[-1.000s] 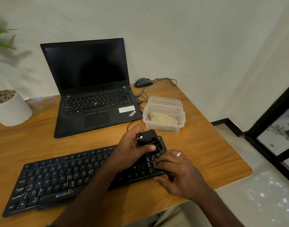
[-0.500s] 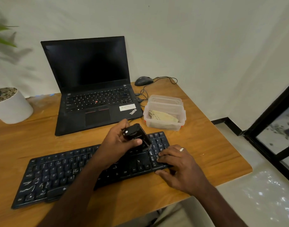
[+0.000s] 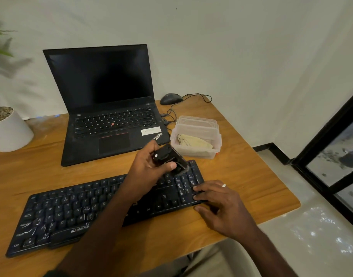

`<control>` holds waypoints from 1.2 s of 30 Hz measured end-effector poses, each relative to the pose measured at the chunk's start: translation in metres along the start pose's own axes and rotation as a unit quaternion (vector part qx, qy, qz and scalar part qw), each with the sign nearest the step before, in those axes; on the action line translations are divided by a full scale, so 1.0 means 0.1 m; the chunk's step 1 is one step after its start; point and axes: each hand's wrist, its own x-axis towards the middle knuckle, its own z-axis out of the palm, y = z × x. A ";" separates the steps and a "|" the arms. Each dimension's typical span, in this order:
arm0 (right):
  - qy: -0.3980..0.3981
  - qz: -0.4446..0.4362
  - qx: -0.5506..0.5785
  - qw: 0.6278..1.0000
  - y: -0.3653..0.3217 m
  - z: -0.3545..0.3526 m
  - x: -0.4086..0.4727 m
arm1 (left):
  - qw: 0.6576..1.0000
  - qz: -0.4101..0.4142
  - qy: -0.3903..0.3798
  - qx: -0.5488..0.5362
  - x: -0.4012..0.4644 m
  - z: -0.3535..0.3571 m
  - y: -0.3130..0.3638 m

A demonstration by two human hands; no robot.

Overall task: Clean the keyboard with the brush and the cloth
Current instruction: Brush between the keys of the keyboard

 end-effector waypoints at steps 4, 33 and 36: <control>-0.002 0.003 0.001 1.000 0.00 -0.01 0.01 | 0.998 -0.003 -0.048 0.035 -0.03 0.16 -0.02; -0.013 0.026 -0.063 0.998 -0.08 -0.01 -0.01 | 0.993 0.039 0.108 -0.010 -0.21 -0.04 0.00; -0.039 -0.001 -0.141 0.989 -0.15 0.09 0.03 | 0.987 0.051 0.150 0.023 -0.49 -0.42 0.05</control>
